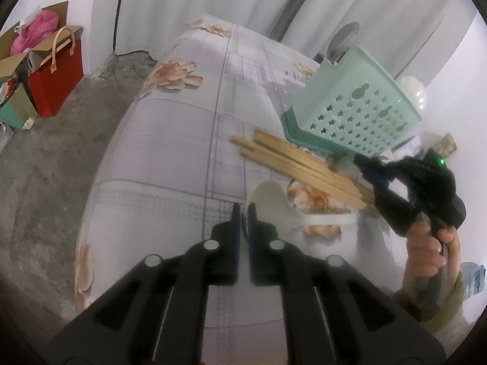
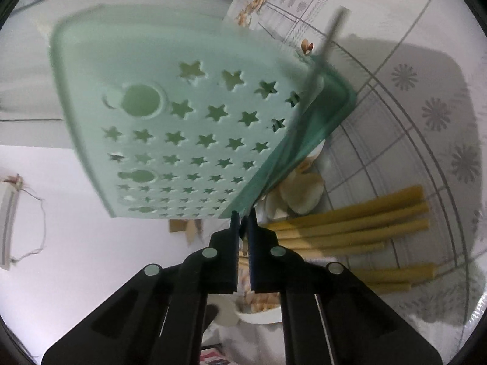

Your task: Organize utensils

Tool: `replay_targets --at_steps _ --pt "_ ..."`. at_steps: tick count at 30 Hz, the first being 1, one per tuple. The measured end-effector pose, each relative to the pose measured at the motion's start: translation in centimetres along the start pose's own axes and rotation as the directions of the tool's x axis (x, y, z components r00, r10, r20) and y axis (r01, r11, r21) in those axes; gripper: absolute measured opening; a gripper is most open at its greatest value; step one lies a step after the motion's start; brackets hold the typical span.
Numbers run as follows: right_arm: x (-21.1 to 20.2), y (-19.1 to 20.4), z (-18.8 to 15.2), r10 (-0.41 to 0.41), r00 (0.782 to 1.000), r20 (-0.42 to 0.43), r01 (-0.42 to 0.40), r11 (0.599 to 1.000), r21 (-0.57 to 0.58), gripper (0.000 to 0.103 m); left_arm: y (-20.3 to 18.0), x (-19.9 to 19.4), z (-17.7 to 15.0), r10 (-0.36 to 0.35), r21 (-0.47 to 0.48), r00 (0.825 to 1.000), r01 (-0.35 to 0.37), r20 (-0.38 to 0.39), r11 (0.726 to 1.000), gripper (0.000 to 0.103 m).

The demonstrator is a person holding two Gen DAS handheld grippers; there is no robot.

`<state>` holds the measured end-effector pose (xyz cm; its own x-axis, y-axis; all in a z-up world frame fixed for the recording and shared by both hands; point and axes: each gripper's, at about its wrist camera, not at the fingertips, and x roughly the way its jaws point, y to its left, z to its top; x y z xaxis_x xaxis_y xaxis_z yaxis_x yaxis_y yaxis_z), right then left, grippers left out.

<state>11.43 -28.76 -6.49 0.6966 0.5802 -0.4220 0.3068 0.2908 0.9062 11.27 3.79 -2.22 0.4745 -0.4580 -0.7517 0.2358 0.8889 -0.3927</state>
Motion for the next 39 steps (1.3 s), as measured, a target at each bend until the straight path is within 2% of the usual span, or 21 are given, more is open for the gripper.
replay_targets --at_steps 6,12,14,18,20,21,22,26,28,29,30,32,34,35,36,37,38,39 --pt "-3.7 0.1 0.2 0.069 0.997 0.042 -0.068 0.997 -0.023 0.004 -0.8 -1.6 0.4 0.021 0.014 0.997 -0.022 0.073 1.0 0.002" --pt "-7.1 0.2 0.8 0.106 0.99 0.097 -0.102 0.994 -0.046 0.004 -2.0 -5.6 2.0 0.018 0.046 0.981 -0.027 0.191 0.999 0.001" --pt "-8.2 0.1 1.3 0.115 0.986 0.117 -0.11 0.993 -0.049 0.004 -2.6 -7.8 3.2 0.013 0.06 0.965 -0.03 0.261 0.998 0.001" --pt "-9.4 -1.2 2.1 0.129 0.983 0.134 -0.124 0.991 -0.049 0.004 -4.3 -11.8 5.9 0.018 0.099 0.918 -0.063 0.396 0.993 0.001" --pt "-9.6 -0.6 1.4 0.131 0.982 0.135 -0.124 0.991 -0.06 0.004 -6.1 -13.3 7.5 0.058 0.134 0.887 -0.134 0.459 0.982 0.001" --pt "-9.6 -0.2 1.3 0.131 0.982 0.135 -0.123 0.99 -0.063 0.004 -7.2 -13.8 8.4 0.094 0.157 0.865 -0.195 0.494 0.968 0.001" --pt "-9.8 -0.1 1.1 0.132 0.982 0.134 -0.124 0.99 -0.067 0.004 -8.0 -13.9 9.0 0.117 0.174 0.851 -0.236 0.512 0.956 0.001" --pt "-9.8 -1.0 1.3 0.141 0.981 0.136 -0.132 0.989 -0.069 0.004 -12.2 -12.7 10.5 0.213 0.278 0.787 -0.436 0.579 0.856 0.001" --pt "-10.5 -1.2 1.3 0.141 0.98 0.142 -0.131 0.989 -0.072 0.004 -14.4 -11.1 10.2 0.274 0.332 0.718 -0.579 0.64 0.745 0.001" --pt "-10.3 -1.1 1.2 0.14 0.979 0.145 -0.131 0.989 -0.074 0.004 -15.2 -10.6 10.0 0.284 0.347 0.699 -0.614 0.656 0.71 0.001" --pt "-10.3 -1.1 1.1 0.14 0.979 0.148 -0.13 0.989 -0.076 0.004 -16.1 -9.7 9.7 0.288 0.373 0.681 -0.649 0.673 0.663 0.001" --pt "-10.5 -1.2 1.1 0.139 0.978 0.156 -0.128 0.989 -0.076 0.004 -17.8 -7.5 9.0 0.29 0.429 0.649 -0.712 0.703 0.556 0.001" --pt "-10.7 -1.3 1.2 0.14 0.977 0.161 -0.129 0.989 -0.076 0.004 -18.9 -5.2 8.3 0.301 0.455 0.6 -0.779 0.741 0.432 0.001" --pt "-10.8 -1.4 1.2 0.139 0.976 0.166 -0.128 0.989 -0.074 0.004 -19.4 -4.3 7.8 0.301 0.462 0.578 -0.802 0.758 0.378 0.001" --pt "-11.0 -1.5 1.2 0.139 0.976 0.169 -0.128 0.989 -0.074 0.004 -19.9 -3.7 7.4 0.297 0.468 0.563 -0.818 0.771 0.336 0.001" --pt "-11.1 -1.6 1.2 0.14 0.975 0.174 -0.129 0.989 -0.072 0.004 -20.2 -2.8 7.0 0.288 0.481 0.556 -0.826 0.779 0.294 0.001" --pt "-11.2 -1.7 1.2 0.141 0.974 0.175 -0.13 0.989 -0.072 0.004 -20.6 -2.1 6.8 0.282 0.502 0.57 -0.819 0.772 0.278 0.001" --pt "-11.3 -1.8 1.2 0.142 0.974 0.177 -0.131 0.989 -0.072 0.004 -20.8 -1.4 6.8 0.282 0.529 0.599 -0.798 0.75 0.287 0.001"
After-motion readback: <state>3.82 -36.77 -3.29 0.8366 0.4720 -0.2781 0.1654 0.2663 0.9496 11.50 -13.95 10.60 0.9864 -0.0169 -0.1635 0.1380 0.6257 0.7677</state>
